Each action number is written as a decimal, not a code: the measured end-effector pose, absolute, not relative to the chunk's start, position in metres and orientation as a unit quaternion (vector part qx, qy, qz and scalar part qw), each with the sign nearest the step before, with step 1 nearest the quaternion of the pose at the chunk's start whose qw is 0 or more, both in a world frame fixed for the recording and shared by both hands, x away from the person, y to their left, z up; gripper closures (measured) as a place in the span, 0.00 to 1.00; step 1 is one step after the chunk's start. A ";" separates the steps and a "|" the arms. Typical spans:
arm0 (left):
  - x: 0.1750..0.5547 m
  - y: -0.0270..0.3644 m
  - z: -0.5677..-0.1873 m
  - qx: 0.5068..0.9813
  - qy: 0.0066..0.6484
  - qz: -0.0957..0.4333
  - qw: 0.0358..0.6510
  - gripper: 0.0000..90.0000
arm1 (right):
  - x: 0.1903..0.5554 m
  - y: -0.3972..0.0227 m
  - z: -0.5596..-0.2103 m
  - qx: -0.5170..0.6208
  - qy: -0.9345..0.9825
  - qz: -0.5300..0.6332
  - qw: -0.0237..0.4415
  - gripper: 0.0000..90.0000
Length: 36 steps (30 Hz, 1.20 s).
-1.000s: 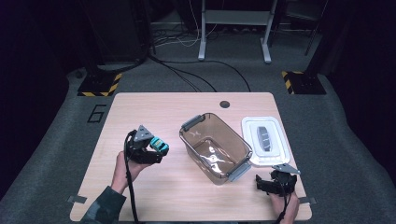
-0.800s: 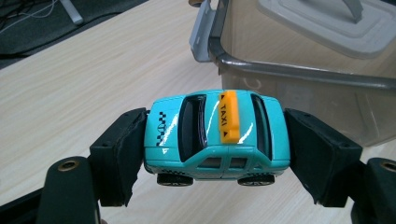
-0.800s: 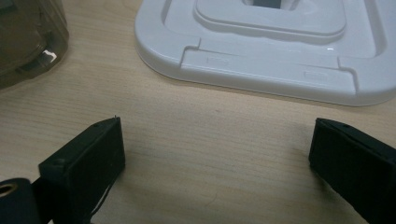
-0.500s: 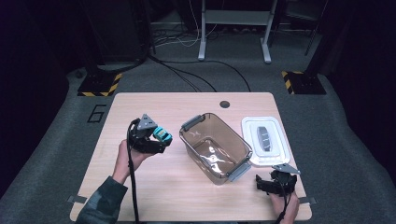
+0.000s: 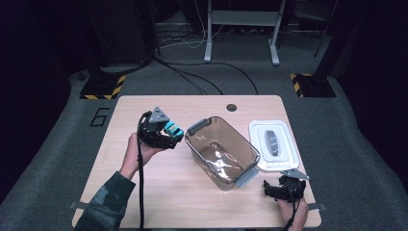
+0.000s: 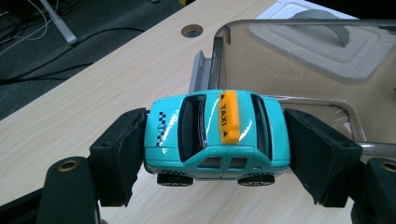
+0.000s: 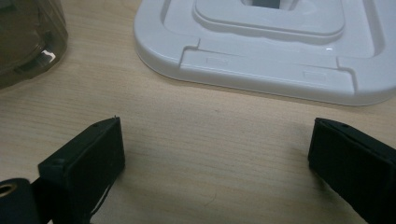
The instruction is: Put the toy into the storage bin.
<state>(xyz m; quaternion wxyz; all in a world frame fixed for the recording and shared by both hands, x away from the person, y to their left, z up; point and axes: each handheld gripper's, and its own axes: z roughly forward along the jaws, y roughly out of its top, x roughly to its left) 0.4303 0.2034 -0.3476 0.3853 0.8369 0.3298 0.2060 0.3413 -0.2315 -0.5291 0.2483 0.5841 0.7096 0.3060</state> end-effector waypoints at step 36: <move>0.475 0.139 -0.333 0.877 0.281 0.176 0.346 0.27 | 0.341 -0.231 -0.529 0.584 0.709 0.305 0.249 0.03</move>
